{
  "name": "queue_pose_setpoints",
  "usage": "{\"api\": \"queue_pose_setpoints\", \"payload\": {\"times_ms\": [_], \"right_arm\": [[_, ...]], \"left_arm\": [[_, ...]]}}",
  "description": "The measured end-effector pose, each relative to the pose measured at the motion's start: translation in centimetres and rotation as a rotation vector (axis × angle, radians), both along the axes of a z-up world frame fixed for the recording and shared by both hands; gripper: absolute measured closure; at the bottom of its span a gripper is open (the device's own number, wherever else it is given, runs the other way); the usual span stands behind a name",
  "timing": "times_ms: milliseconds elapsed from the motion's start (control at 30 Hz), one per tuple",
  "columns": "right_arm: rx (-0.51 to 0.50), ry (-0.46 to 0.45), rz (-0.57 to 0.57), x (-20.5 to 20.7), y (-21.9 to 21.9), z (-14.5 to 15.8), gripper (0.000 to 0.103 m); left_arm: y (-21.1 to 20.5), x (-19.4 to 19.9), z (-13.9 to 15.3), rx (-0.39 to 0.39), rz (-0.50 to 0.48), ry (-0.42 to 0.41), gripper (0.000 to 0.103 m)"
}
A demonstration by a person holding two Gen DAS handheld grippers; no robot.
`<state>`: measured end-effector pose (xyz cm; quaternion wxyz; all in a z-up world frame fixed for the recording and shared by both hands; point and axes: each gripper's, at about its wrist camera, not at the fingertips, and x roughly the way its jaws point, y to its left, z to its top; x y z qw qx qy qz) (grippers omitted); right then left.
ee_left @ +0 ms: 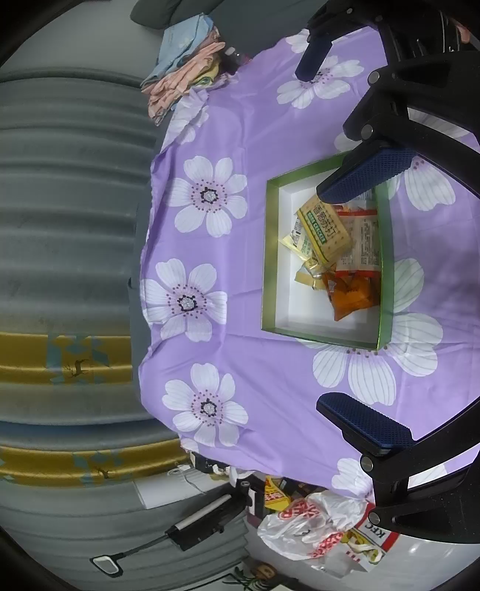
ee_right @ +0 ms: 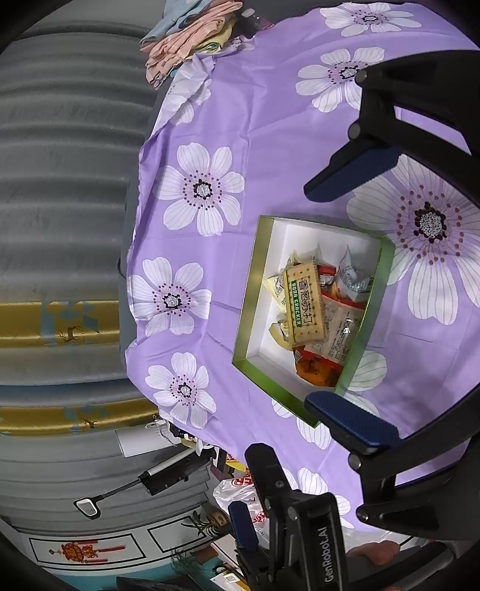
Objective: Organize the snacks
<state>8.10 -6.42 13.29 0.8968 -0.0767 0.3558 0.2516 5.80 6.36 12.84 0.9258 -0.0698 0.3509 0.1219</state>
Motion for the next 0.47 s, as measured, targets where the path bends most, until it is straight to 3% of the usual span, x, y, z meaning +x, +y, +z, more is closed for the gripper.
{"api": "queue_pose_setpoints", "payload": {"times_ms": [467], "right_arm": [[-0.004, 0.01, -0.001, 0.8, 0.0, -0.5, 0.0]], "left_arm": [[0.5, 1.3, -0.4, -0.004, -0.001, -0.005, 0.002]]}}
